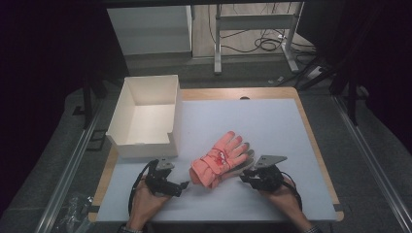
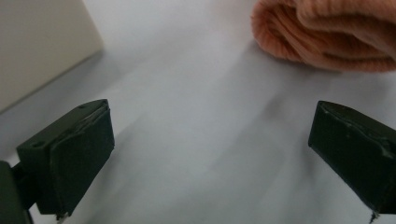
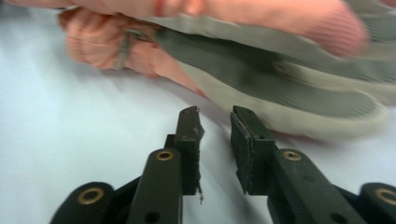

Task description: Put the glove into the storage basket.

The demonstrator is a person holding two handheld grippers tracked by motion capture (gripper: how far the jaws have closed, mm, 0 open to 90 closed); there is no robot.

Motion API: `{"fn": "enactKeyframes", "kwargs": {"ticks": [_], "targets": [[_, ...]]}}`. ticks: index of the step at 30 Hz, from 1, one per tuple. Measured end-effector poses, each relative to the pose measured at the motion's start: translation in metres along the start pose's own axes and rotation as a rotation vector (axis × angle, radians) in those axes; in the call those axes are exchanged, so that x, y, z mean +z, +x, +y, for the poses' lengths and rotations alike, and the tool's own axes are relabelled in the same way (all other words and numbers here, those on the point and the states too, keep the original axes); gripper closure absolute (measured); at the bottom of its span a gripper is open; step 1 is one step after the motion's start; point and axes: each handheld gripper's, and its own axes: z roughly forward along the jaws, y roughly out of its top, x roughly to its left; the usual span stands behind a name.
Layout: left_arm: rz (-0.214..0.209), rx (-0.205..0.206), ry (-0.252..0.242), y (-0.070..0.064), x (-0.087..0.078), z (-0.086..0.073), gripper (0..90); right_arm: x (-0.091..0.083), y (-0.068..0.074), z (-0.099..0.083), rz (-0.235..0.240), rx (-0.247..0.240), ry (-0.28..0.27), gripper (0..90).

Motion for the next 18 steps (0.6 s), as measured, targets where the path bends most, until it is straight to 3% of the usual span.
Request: {"fn": "enactKeyframes", "kwargs": {"ticks": [6,18], "targets": [[-0.032,-0.003,-0.013,-0.003,-0.006,-0.002,0.3,-0.011,-0.016,-0.009,-0.066,0.045,-0.008,63.5],[-0.094,0.058,-0.017,-0.013,-0.016,0.013,0.1,-0.03,-0.043,-0.023,-0.193,0.098,-0.013,45.5]]}}
